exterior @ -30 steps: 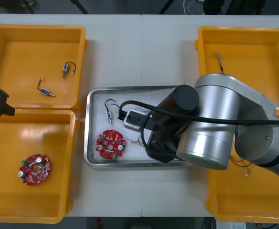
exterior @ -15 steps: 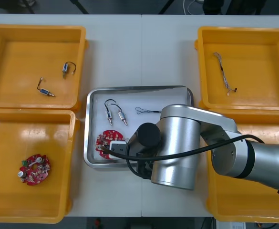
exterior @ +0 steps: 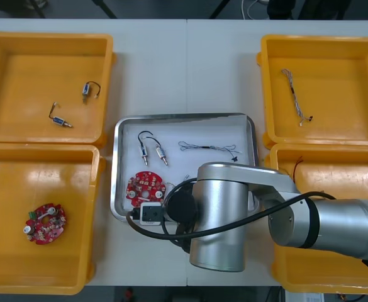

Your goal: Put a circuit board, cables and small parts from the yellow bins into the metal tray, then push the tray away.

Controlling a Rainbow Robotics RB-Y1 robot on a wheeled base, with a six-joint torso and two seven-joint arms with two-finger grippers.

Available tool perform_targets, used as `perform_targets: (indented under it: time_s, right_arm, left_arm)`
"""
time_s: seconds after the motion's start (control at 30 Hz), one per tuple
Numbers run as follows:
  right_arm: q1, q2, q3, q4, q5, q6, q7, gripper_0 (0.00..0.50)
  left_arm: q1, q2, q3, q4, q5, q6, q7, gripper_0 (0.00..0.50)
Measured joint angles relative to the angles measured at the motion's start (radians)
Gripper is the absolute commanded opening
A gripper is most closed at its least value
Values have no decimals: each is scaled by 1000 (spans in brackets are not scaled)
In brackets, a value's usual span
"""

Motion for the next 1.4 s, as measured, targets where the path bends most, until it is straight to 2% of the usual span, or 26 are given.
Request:
perform_targets:
  time_s: [0.5,0.53,0.57,0.6,0.63,0.73,0.93,1.4]
  right_arm:
    - [0,43,37,81,54,-11,0,500]
    - [0,44,39,82,54,-11,0,384]
    - [0,44,41,82,54,-11,0,314]
    - [0,44,42,82,54,-11,0,188]
    - [0,44,42,82,55,-10,0,97]
    - [-1,44,42,83,55,-10,0,38]
    - [-2,44,42,83,68,-9,0,6]
    - [-25,45,42,87,160,-4,0,0]
  left_arm:
    - [0,0,0,0,6,0,0,500]
    - [0,0,0,0,6,0,0,500]
    - [0,0,0,0,6,0,0,500]
    - [0,0,0,0,6,0,0,500]
    - [0,0,0,0,6,0,0,500]
    - [0,0,0,0,6,0,0,500]
    - [0,0,0,0,6,0,0,500]
    - [0,0,0,-1,6,0,0,500]
